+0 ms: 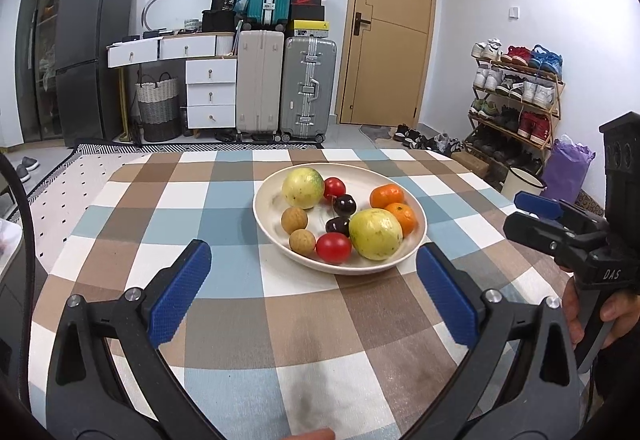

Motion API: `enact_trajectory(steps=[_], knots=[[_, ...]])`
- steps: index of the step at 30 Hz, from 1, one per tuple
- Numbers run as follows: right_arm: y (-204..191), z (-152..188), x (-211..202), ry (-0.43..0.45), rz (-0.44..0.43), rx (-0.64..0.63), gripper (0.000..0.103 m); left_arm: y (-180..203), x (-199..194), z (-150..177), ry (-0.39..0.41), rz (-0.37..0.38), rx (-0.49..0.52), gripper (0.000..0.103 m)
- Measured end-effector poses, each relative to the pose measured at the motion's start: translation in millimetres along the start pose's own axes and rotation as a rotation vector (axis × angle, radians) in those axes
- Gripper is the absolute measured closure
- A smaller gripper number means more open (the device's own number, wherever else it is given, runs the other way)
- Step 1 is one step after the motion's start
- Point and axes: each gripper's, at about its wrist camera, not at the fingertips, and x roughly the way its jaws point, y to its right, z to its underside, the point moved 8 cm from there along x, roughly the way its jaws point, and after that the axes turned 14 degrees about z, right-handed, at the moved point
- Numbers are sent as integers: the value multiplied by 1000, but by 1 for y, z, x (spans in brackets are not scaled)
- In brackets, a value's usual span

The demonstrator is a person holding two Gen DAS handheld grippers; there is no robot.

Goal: Organize fruits

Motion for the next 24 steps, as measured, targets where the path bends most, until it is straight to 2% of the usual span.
enact_trajectory(steps=[6, 24], knots=[[1, 1, -4, 32, 19, -13, 0, 2, 0, 0, -2, -27, 19, 1], [6, 1, -3, 31, 19, -4, 0, 5, -1, -5, 6, -24, 40, 1]])
